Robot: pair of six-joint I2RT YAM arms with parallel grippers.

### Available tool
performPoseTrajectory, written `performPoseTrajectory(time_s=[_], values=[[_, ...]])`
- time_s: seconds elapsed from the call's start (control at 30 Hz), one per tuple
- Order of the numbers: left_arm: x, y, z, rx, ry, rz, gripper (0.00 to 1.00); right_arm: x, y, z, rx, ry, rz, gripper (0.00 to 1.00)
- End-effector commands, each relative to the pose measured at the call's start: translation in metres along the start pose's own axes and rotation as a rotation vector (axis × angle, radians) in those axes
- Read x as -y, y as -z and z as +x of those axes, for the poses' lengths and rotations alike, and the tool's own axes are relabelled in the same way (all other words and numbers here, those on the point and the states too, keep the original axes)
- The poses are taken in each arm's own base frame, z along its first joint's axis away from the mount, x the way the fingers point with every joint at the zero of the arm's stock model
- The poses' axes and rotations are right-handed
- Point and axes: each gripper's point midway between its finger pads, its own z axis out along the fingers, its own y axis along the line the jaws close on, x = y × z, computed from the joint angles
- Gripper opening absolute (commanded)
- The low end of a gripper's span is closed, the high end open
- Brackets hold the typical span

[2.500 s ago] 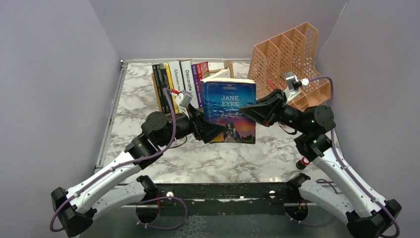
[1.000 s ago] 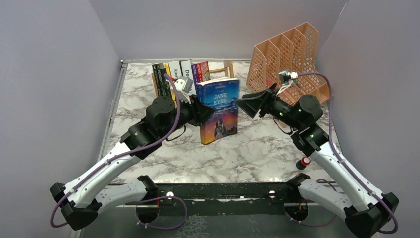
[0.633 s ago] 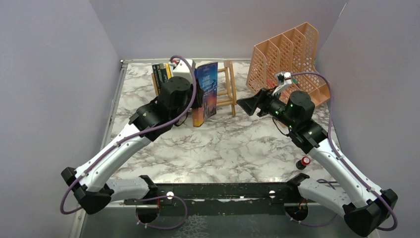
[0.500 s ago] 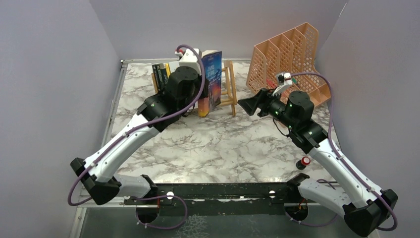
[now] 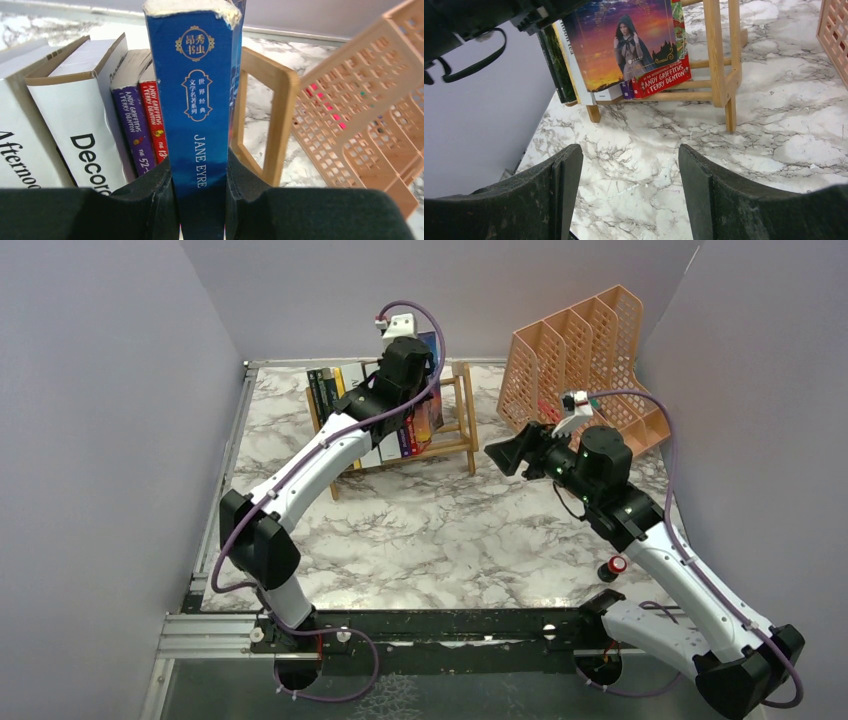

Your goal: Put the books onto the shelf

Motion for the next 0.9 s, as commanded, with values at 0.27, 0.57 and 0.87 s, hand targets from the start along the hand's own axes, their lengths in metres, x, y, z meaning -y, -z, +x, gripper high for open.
performPoseTrajectory(time_s=[0.27, 0.57, 0.87], values=[[0.027, -0.035, -0.046, 0.096, 0.25, 0.17, 0.0, 0.008, -0.003, 0.017, -0.044, -0.039, 0.026, 0.75], [-0.001, -0.059, -0.027, 0.075, 0.239, 0.062, 0.0, 0.01, -0.004, 0.022, -0.057, -0.047, 0.032, 0.75], [-0.014, -0.063, -0.014, 0.099, 0.158, -0.095, 0.0, 0.013, -0.008, 0.027, -0.072, -0.063, 0.04, 0.74]])
